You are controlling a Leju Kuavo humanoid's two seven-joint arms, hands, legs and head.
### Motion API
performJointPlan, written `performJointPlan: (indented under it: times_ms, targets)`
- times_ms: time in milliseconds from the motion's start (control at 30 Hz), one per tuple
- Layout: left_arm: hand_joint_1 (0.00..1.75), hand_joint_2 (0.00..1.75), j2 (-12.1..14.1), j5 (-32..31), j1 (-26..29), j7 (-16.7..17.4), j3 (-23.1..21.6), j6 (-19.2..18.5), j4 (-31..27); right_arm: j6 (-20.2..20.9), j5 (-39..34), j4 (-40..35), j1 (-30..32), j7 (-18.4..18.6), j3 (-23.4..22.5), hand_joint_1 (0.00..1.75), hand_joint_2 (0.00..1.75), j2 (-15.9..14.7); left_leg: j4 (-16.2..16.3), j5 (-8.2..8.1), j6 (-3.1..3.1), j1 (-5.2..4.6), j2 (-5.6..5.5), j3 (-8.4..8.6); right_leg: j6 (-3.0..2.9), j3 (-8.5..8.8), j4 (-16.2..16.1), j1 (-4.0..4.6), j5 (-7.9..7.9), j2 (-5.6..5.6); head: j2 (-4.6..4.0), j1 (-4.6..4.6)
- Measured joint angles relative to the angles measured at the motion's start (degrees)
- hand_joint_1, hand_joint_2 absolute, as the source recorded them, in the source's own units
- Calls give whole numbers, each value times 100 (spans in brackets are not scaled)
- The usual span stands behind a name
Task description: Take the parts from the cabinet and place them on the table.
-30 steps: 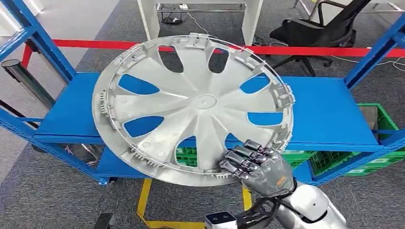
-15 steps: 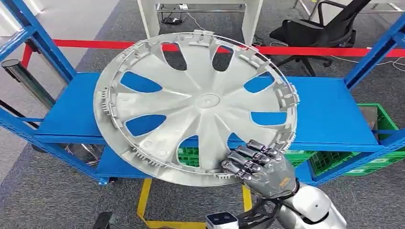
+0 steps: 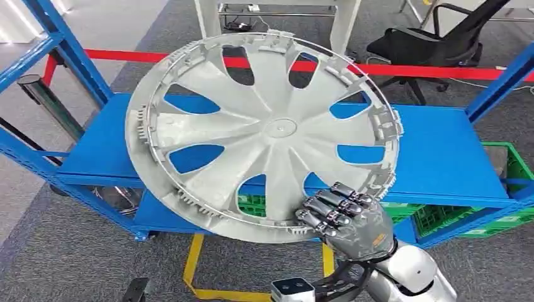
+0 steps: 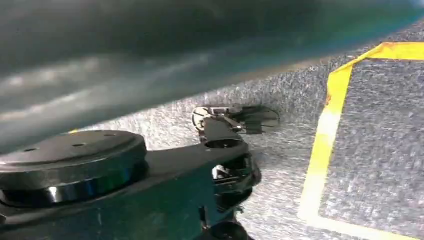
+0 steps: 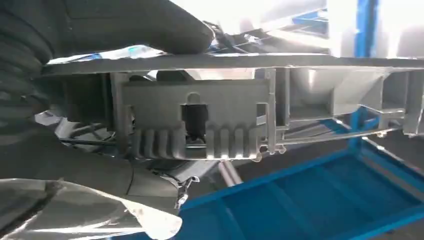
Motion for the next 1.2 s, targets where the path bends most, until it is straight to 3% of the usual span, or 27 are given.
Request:
performJointPlan:
  times_ms: [33,67,100,167,200,233,267,300,367,400,467,533,567,600,633,700,733,867,900,933,967,1000,1033,1067,1100,1133,1200]
  targets:
    - [0,0,-5,0,1,0,0,0,2,0,0,2,19,0,-2,175,175,0,2,-3,-4,0,-33,0,21,-263,426,-12,-112,12,0,-9]
    - [0,0,-5,0,2,0,0,0,2,0,2,2,42,0,-2,175,175,0,11,-7,-11,5,-72,1,42,-421,601,-25,-70,10,0,-4]
    - [0,0,-7,0,2,0,0,0,4,0,2,2,66,0,-6,175,175,0,26,-13,-35,23,-108,6,63,-444,501,-45,122,10,0,-6]
    - [0,0,-11,0,2,2,-4,0,7,0,0,2,65,0,-24,175,175,0,140,-80,-138,88,-178,2,132,-175,-366,-105,795,6,0,-7]
    - [0,0,-11,0,1,4,-9,0,7,0,-2,2,62,-2,-31,175,175,0,240,-138,-220,124,-201,-7,183,-25,-803,-142,992,4,0,0]
    - [0,0,26,2,-4,15,-9,11,7,0,-4,18,61,-9,-37,175,175,0,308,-170,-279,64,-236,-78,210,-28,-742,-95,875,42,-2,51]
    - [0,0,0,2,-5,29,-11,24,13,-11,-15,-7,58,-11,-44,175,175,2,440,-162,-305,76,-248,-187,101,1,-827,-110,835,63,0,83]
    - [0,0,9,2,-3,30,-13,37,15,-11,-22,-8,88,-9,-48,175,175,2,429,-142,-328,64,-247,-222,38,-80,-739,-106,847,70,0,12]
    - [0,0,20,2,20,46,-13,63,20,-11,-37,-7,94,0,-52,175,175,2,427,-123,-372,72,-247,-275,-32,-150,-681,-99,875,70,0,-2]
    - [0,0,20,2,21,52,-13,77,22,-11,-46,-4,89,9,-63,175,175,2,464,-193,-396,89,-246,-291,-85,-167,-700,-117,892,50,0,-11]
    - [0,0,20,2,15,55,-24,92,24,-11,-77,-7,73,35,-74,175,175,4,991,-600,-440,88,-224,-489,-137,-200,-705,-105,924,27,0,-26]
    - [0,0,20,0,17,70,-26,98,26,-11,-83,-7,71,41,-76,175,175,4,1879,-1028,-447,87,-223,-827,-196,-259,-704,-62,961,8,0,-31]
    - [0,0,20,0,21,70,-28,101,28,-11,-83,-4,71,41,-76,175,175,4,2128,-1104,-424,82,-223,-903,-230,-294,-704,-33,986,6,0,-28]
    - [0,0,20,0,23,72,-28,103,28,-11,-87,-4,71,41,-76,175,175,4,2071,-1032,-390,70,-223,-836,-257,-326,-704,-5,1012,6,0,-28]
    - [0,0,20,0,20,72,-31,103,28,-11,-92,-4,70,39,-76,175,175,4,1796,-867,-336,50,-223,-671,-277,-355,-705,20,1037,8,0,-28]
    - [0,0,20,0,5,72,-37,105,28,-11,-103,-11,68,18,-76,175,175,4,790,-448,-175,-26,-225,-84,-286,-387,-713,67,1096,13,0,-26]
    - [0,0,37,0,-13,72,-37,107,28,-11,-107,-13,72,13,-76,175,175,7,444,-504,-73,-60,-212,95,-282,-391,-722,45,1123,0,0,-13]
    - [0,0,37,-2,-15,79,-55,120,28,-11,-111,-13,65,-13,-81,175,175,37,356,-334,-88,-124,-204,44,-133,-417,-794,20,1281,-27,0,-37]
    - [0,0,20,-2,-14,79,-65,122,33,-11,-129,-13,65,-37,-85,175,175,37,222,-219,-83,-55,-193,51,-100,-442,-795,43,1277,-22,0,-33]
    - [0,0,24,-2,-30,79,-70,122,33,-11,-146,-13,71,-79,-96,175,175,39,176,-139,-92,-49,-169,12,-76,-511,-713,36,1087,-1,0,-31]
    - [0,0,22,0,-39,79,-72,131,33,-11,-164,-13,63,-114,-96,175,175,42,173,-82,-50,-47,-166,-54,-58,-615,-469,38,783,6,0,-15]
    - [0,0,22,2,-40,79,-74,131,33,-11,-170,-13,64,-142,-96,175,175,44,174,-29,-55,-49,-165,-131,-38,-720,-40,31,453,6,0,-13]
    - [0,0,15,2,-33,79,-77,131,33,-11,-175,-13,72,-158,-96,175,175,48,176,23,-55,-52,-163,-204,-17,-819,368,29,226,8,0,-24]
    - [0,0,13,2,-29,79,-76,131,33,-11,-181,-11,75,-160,-96,175,175,52,183,79,-61,-52,-160,-284,4,-883,689,31,112,7,0,-18]
    - [0,0,11,2,-27,79,-76,131,37,-11,-186,-11,79,-160,-98,175,175,52,187,137,-71,-50,-159,-365,17,-840,800,28,172,5,0,-15]
    - [0,0,9,2,-27,79,-76,131,37,-11,-192,-11,80,-157,-103,175,175,55,190,193,-85,-47,-158,-438,30,-678,661,21,354,5,0,-18]
    - [0,0,6,2,-28,79,-77,129,39,-11,-197,-11,76,-149,-109,175,175,59,223,280,-135,-30,-160,-569,50,-63,-154,2,729,1,0,-20]
